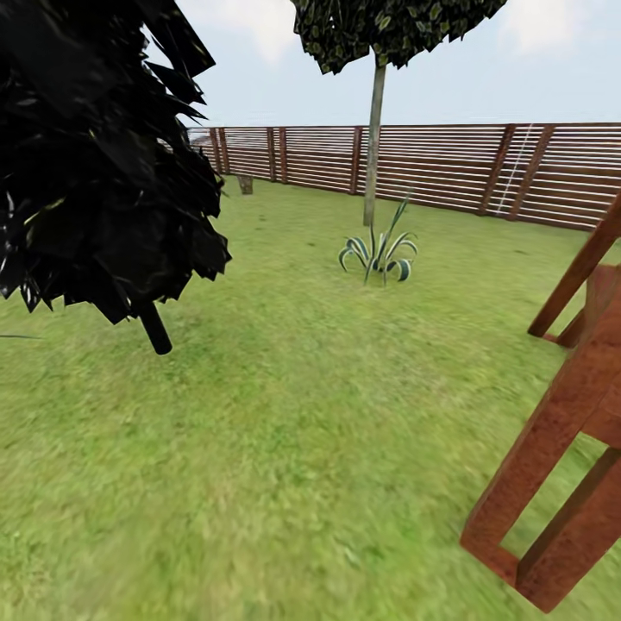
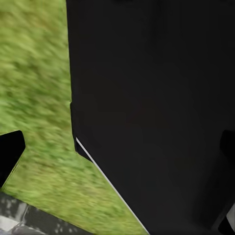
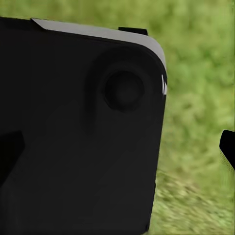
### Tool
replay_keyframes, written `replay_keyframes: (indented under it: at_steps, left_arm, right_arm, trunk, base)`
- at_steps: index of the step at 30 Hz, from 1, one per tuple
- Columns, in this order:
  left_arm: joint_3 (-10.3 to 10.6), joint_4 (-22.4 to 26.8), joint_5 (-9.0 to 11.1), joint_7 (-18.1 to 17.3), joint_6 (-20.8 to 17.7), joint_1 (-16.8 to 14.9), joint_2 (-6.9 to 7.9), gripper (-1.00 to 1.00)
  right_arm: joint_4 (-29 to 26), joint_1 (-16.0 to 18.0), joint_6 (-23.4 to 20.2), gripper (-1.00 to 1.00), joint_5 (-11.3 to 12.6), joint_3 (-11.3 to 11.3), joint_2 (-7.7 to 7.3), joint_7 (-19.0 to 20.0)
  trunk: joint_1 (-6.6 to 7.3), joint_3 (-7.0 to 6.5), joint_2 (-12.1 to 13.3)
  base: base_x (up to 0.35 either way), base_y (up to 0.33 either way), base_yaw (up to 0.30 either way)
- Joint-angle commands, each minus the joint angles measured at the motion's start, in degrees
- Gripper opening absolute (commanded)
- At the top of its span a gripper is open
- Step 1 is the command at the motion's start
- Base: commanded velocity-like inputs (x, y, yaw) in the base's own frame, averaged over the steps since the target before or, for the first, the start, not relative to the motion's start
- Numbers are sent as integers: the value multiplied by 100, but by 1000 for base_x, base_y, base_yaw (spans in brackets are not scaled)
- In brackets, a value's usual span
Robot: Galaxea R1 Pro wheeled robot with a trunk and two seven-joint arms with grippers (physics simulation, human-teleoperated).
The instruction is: Take the three Easter eggs out of the wicker basket on the lawn in the garden, then place them on the lawn next to a single tree (choose any tree) so that all three eggs are next to the same tree and none are left in the basket.
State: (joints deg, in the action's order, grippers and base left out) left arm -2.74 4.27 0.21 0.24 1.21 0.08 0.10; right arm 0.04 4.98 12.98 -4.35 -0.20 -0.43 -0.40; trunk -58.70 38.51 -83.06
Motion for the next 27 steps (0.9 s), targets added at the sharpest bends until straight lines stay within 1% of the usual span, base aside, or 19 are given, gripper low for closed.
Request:
replay_keyframes:
  at_steps: [1, 27]
  left_arm:
    - [-25, 3, 2, 2, 11, 1, -1, 100]
    - [-25, 3, 3, 2, 11, 1, -1, 100]
  right_arm:
    - [5, 3, 18, 100, -46, -7, -1, -4]
    - [-20, 3, 15, 100, -31, -16, -1, -20]
  trunk:
    - [-3, 4, -2]
    - [-3, 4, -2]
  base:
    - [330, 92, 0]
    - [330, 93, 0]
